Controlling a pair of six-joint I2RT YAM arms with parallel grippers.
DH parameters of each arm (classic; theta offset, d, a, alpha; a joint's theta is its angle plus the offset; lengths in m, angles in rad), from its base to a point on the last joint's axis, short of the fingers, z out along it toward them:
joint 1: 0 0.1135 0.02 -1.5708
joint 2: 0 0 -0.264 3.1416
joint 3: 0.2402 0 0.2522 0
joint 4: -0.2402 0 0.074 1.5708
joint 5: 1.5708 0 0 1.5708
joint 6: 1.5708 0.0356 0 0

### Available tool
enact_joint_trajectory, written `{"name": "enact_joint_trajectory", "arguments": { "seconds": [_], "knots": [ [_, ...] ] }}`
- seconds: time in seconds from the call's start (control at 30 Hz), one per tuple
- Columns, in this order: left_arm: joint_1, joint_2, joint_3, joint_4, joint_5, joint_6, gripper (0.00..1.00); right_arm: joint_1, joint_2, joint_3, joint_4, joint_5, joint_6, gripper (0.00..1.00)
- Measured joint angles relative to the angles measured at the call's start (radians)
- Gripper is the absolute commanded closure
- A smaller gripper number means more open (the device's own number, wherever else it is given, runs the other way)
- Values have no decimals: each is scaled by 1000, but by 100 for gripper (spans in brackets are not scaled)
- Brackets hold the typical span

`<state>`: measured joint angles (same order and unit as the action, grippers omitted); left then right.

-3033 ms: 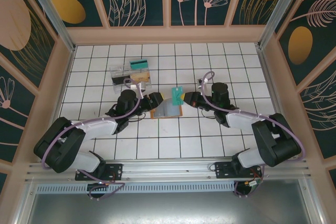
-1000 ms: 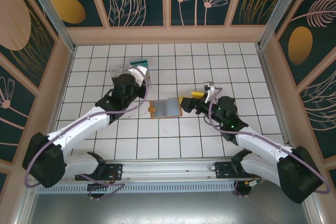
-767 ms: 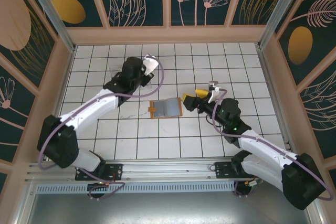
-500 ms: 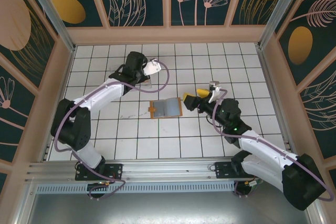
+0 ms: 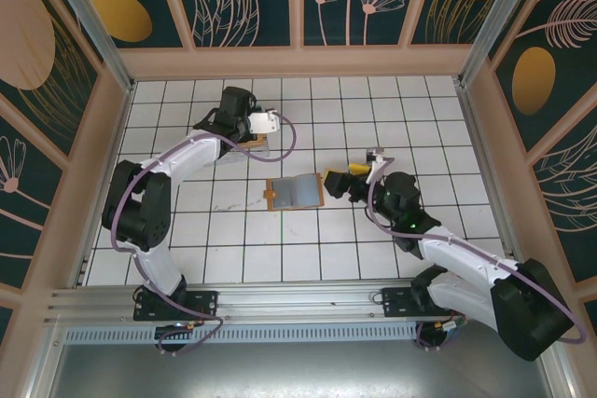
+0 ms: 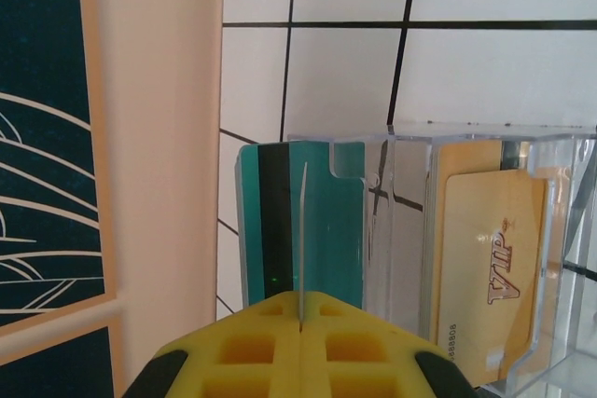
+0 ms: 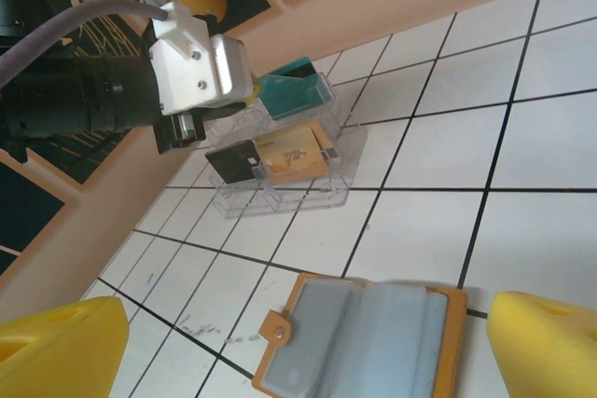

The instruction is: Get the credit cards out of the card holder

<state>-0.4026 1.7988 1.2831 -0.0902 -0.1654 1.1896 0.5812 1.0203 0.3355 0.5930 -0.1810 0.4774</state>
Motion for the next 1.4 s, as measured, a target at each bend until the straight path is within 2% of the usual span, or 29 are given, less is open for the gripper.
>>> {"name": "enact_joint_trajectory", "arguments": {
  "seconds": [0.67,0.7,0.73,0.77,1.1,1.2,1.4],
  "knots": [
    [11,65,16,37,-1,15,100,-6,35,0,0,-13,3,1],
    [11,65,17,37,-1,15,92,-6,37,0,0,-16,3,1],
    [11,66,17,38,-1,15,78,-6,39,0,0,-19,3,1],
    [11,67,17,38,-3,19,72,-6,41,0,0,-23,3,1],
    [19,93,17,100,-30,2,68,-6,52,5,0,-40,3,1],
    [24,94,17,127,-49,-7,60,-7,58,7,0,-50,3,1],
    [25,94,21,184,-77,-32,60,-11,73,18,0,-68,3,1]
  ]
}}
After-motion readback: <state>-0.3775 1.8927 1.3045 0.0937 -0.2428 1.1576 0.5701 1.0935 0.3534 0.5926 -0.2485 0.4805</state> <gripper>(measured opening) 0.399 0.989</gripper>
